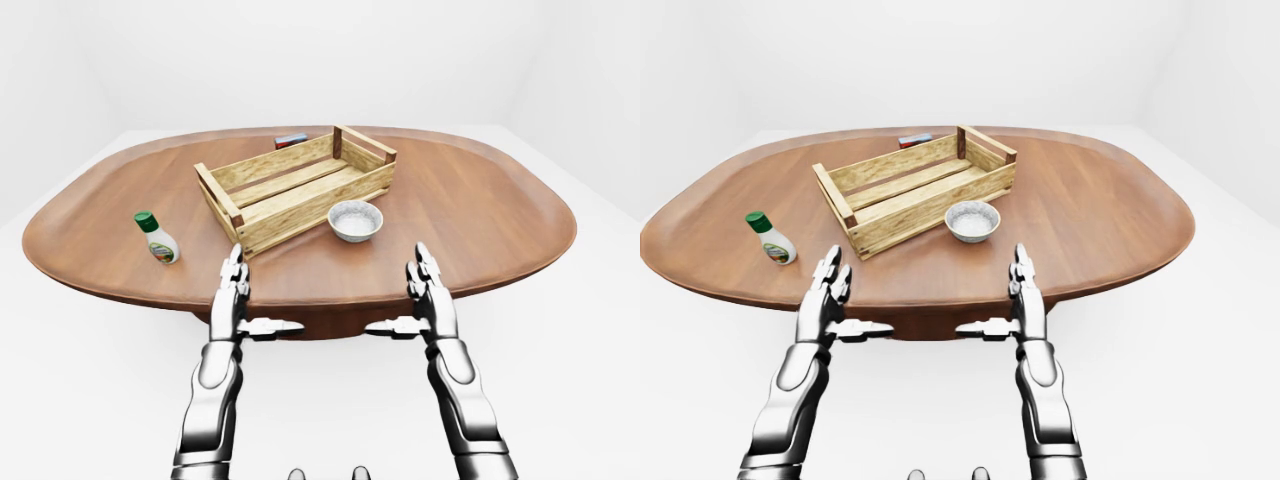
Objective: Pick up the salad dressing and put it in the tray.
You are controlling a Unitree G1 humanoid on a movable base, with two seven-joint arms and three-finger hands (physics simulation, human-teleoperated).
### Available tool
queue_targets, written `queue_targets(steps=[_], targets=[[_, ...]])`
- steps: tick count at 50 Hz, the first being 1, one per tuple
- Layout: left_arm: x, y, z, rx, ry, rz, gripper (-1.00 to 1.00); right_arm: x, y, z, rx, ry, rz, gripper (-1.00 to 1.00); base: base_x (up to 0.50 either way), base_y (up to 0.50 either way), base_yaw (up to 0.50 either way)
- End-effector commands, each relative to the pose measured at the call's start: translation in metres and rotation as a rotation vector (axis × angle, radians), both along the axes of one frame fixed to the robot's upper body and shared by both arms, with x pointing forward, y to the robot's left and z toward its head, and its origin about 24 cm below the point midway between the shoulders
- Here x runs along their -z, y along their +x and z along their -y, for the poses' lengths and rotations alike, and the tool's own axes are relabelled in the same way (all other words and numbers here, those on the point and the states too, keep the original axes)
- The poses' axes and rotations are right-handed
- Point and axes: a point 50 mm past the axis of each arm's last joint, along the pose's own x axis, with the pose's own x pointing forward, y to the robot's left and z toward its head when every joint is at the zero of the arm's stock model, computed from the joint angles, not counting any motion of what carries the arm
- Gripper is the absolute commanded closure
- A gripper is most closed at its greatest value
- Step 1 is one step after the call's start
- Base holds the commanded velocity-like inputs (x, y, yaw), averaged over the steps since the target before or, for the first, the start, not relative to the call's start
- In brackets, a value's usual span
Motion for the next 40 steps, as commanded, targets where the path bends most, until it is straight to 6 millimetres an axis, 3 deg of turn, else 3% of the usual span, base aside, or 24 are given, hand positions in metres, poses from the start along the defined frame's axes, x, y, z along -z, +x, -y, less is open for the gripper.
queue_targets(steps=[1, 3, 5, 7, 9, 12, 17, 28, 33, 40], targets=[[-0.080, 0.002, -0.038, -0.028, -0.022, 0.327, -1.00, -0.023, -0.002, 0.019, 0.029, 0.176, 0.113, -1.00, 0.00, 0.00, 0.00], [-0.096, 0.003, -0.050, -0.042, 0.006, 0.389, -1.00, -0.032, -0.006, 0.021, 0.026, 0.176, 0.142, -1.00, 0.00, 0.00, 0.00], [-0.126, 0.004, -0.075, -0.102, 0.017, 0.500, -1.00, -0.050, -0.013, 0.025, 0.070, 0.087, 0.188, -1.00, 0.00, 0.00, 0.00], [-0.138, 0.003, -0.085, -0.123, 0.051, 0.533, -1.00, -0.061, -0.019, 0.029, 0.106, 0.030, 0.207, -1.00, 0.00, 0.00, 0.00], [-0.168, -0.004, -0.107, -0.190, 0.083, 0.639, -1.00, -0.079, -0.027, 0.037, 0.161, -0.020, 0.281, -1.00, 0.00, 0.00, 0.00], [-0.193, -0.013, -0.126, -0.254, 0.099, 0.726, -1.00, -0.090, -0.035, 0.047, 0.237, -0.053, 0.331, -1.00, 0.00, 0.00, 0.00], [-0.218, -0.025, -0.152, -0.332, 0.139, 0.786, -1.00, -0.110, -0.061, 0.072, 0.358, -0.092, 0.419, -1.00, 0.00, 0.00, 0.00], [-0.227, -0.031, -0.186, -0.434, 0.177, 0.748, -1.00, -0.152, -0.111, 0.100, 0.541, -0.231, 0.599, -1.00, 0.00, 0.00, 0.00], [-0.229, -0.033, -0.194, -0.462, 0.190, 0.736, -1.00, -0.177, -0.147, 0.106, 0.642, -0.357, 0.709, -1.00, 0.00, 0.00, 0.00], [-0.233, -0.036, -0.204, -0.494, 0.196, 0.729, -1.00, -0.187, -0.170, 0.115, 0.697, -0.438, 0.726, -1.00, 0.00, 0.00, 0.00]])
